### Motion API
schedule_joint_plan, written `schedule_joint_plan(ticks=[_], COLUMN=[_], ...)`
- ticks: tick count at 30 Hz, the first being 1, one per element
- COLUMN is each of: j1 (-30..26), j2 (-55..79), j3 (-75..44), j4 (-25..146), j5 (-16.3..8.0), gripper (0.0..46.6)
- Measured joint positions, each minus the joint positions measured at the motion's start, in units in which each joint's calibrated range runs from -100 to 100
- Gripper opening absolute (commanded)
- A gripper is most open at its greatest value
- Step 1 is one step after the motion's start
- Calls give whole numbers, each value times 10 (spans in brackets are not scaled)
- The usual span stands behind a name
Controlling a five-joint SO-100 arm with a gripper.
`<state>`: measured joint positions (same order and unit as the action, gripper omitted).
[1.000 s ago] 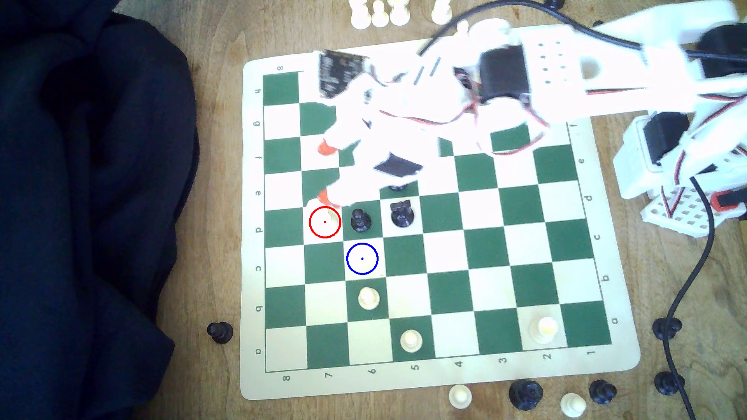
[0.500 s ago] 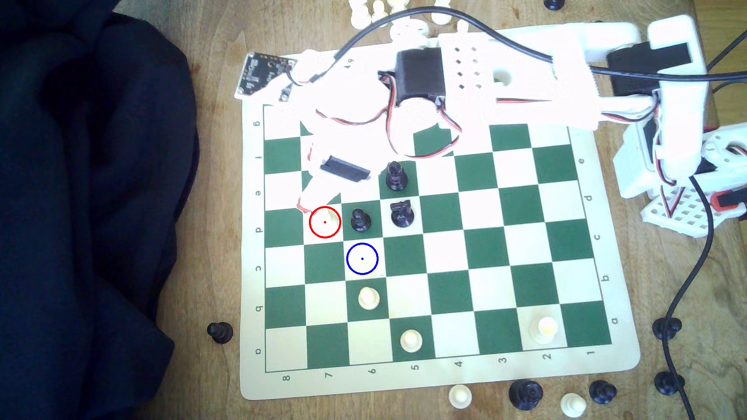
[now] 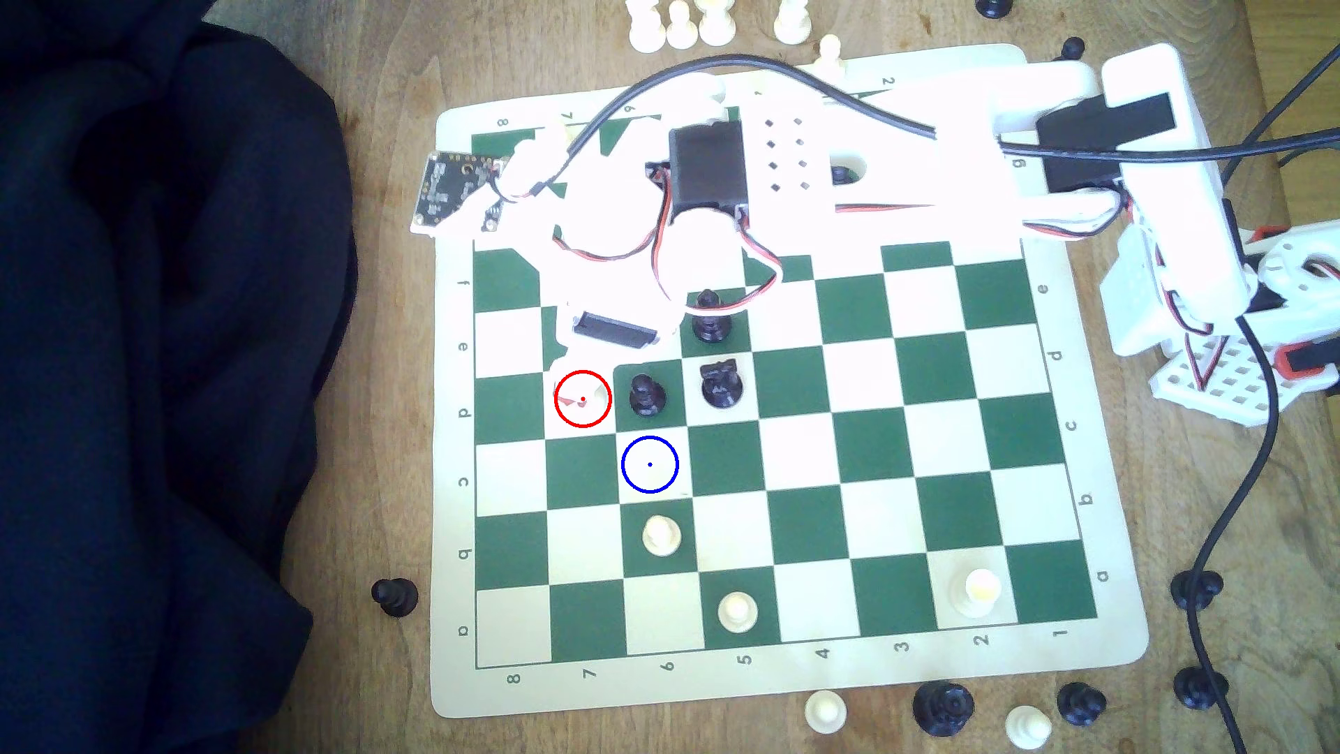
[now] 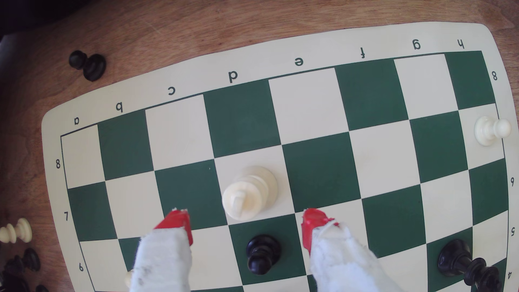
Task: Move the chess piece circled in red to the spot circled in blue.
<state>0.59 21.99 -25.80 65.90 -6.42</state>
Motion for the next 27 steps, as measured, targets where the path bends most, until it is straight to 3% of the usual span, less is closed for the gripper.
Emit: schedule_joint_plan(ticks=[20,27], j1=[-14,-18], j2=[91,102], j3=[-73,-75], j4=[10,10], j5=[4,4], gripper=[196,167])
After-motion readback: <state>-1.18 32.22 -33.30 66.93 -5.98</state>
